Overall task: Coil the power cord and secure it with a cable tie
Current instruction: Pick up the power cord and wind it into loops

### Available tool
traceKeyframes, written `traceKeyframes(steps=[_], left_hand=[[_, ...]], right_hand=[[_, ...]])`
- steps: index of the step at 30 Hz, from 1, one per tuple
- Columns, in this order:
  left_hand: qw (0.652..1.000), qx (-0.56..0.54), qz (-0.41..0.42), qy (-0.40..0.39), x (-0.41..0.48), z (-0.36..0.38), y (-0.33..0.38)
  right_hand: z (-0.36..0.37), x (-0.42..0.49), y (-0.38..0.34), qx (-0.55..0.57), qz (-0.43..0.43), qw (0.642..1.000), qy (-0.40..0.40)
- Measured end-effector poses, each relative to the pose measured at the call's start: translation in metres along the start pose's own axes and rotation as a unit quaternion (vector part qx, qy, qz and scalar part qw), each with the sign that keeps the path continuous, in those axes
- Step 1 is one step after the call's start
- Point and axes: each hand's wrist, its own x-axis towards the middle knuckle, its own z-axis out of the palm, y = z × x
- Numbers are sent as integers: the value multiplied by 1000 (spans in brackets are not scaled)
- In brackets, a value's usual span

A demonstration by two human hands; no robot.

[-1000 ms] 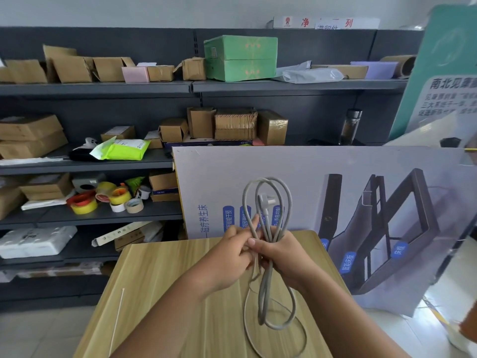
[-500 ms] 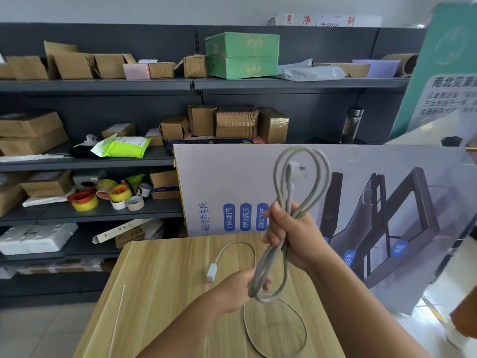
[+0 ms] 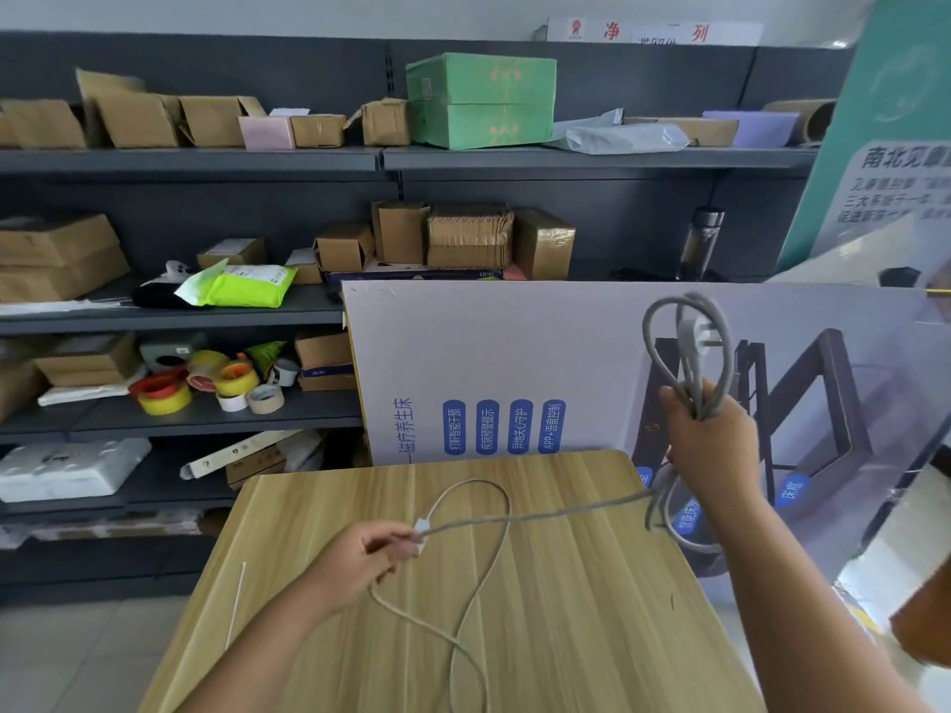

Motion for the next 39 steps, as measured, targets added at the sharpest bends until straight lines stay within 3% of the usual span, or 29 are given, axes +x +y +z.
traceKeyframes(steps=[2, 6, 9, 11, 13, 16, 21, 25, 27, 31, 34, 36, 39], left_hand=[[999, 32, 32, 9, 0, -8, 21], [981, 123, 147, -7, 1, -14, 84], [966, 140, 216, 39, 4, -15, 124], [958, 155, 224, 88, 8, -14, 141], [964, 123, 198, 128, 13, -16, 149], [978, 4, 170, 122, 15, -18, 152], [966, -168, 162, 115, 20, -19, 155], [964, -135, 173, 153, 25, -10, 153], [966, -128, 179, 137, 27, -8, 146], [980, -141, 134, 39, 30, 3, 109], [978, -192, 69, -43, 28, 37, 69], [966, -246, -1, -78, 23, 55, 44], [953, -275, -56, -117, 13, 61, 15]], right_hand=[[8, -8, 1, -7, 8, 999, -32], [39, -35, -6, 4, -1, 976, -218], [59, -60, -17, 61, -19, 938, -341], [70, -76, -23, 122, -31, 917, -378], [78, -85, -24, 181, -9, 911, -371], [81, -86, -26, 226, 37, 911, -344], [78, -83, -31, 249, 17, 900, -358], [79, -85, -35, 254, -6, 903, -347], [78, -86, -36, 276, 2, 898, -343], [69, -80, -37, 426, 71, 827, -360], [60, -66, -41, 533, 116, 773, -323], [54, -52, -43, 545, 120, 788, -261], [42, -33, -37, 507, 119, 840, -155]])
